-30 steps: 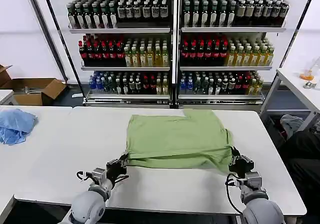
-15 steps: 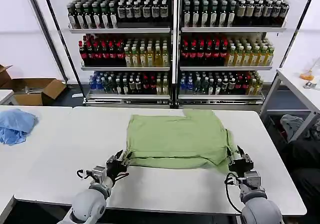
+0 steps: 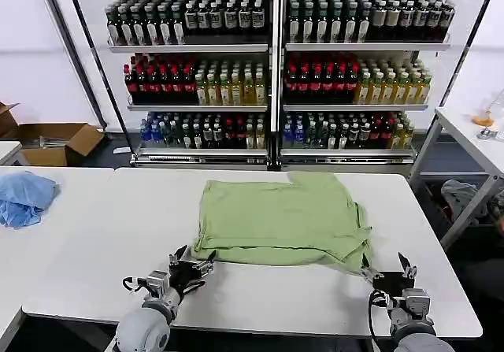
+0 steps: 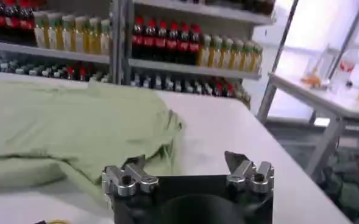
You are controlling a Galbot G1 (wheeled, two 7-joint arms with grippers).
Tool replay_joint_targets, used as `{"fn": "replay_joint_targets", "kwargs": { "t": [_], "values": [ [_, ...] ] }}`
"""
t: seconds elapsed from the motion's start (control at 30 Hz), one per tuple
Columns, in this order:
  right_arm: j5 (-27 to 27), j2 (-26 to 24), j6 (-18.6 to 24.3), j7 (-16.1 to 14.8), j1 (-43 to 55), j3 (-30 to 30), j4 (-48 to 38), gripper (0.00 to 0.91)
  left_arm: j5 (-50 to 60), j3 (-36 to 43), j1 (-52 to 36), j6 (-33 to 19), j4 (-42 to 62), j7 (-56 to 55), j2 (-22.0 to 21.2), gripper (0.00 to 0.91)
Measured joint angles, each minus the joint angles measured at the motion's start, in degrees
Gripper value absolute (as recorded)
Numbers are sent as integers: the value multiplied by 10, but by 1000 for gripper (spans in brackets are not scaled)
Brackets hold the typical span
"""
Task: Fold and organize the clothes.
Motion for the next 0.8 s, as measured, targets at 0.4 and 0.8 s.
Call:
{"fn": "replay_joint_targets", "kwargs": {
  "t": [0.4,0.8],
  "values": [
    [42,-3,-6,-3,29,-28,-39,0,-5,1,1,0,4,3,1,20],
    [63,-18,-6,-8,24,-28,-38,0,-17,-7,15,1,-11,17,6,20]
  ]
}}
